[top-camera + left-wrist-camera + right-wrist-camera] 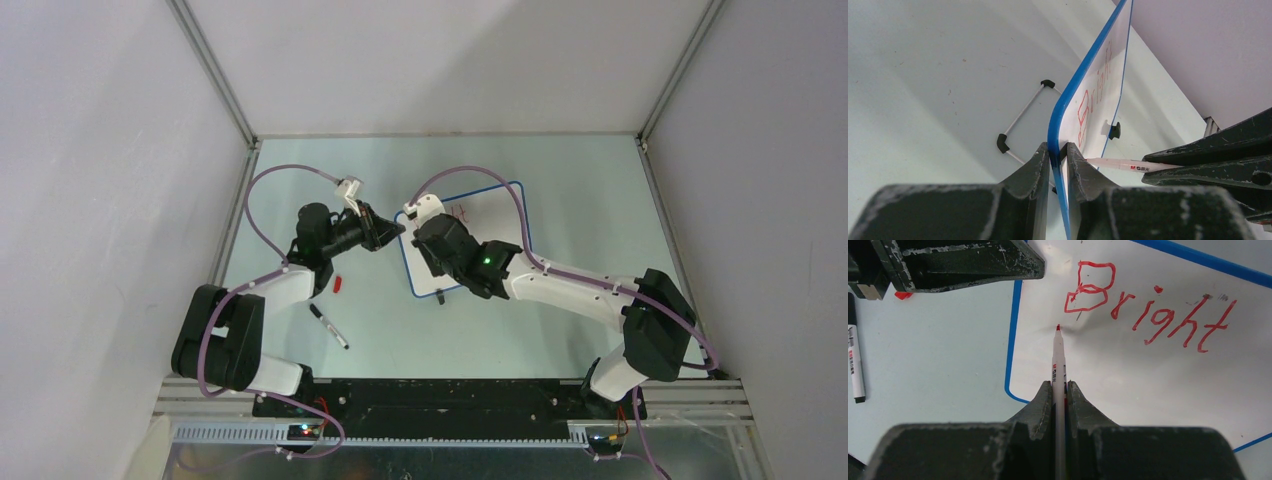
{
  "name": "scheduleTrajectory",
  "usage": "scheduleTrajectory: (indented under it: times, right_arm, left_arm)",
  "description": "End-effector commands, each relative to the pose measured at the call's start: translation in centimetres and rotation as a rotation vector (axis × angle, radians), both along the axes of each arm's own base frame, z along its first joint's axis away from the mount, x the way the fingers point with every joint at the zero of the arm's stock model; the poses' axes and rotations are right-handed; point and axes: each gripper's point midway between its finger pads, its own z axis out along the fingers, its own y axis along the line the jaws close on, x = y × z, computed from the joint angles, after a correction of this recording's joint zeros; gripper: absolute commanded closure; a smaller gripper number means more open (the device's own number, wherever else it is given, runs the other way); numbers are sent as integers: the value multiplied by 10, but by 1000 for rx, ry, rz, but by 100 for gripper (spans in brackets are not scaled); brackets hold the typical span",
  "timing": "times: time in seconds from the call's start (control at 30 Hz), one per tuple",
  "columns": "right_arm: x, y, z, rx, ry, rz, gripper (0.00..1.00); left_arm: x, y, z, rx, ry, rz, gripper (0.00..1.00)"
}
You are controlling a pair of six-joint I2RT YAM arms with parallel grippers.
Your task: Write a sentence on the whiteboard
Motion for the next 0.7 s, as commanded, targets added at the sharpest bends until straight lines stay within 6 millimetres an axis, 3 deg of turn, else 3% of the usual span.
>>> scheduleTrajectory:
  times: [0.0,0.67]
  right_arm:
    - [3,4,12,14,-12,-11,100]
    - [-8,0,-4,-29,34,0,100]
  left_arm:
    - [1,-1,12,7,-44,-11,80]
    - [0,-1,13,8,-46,-10,80]
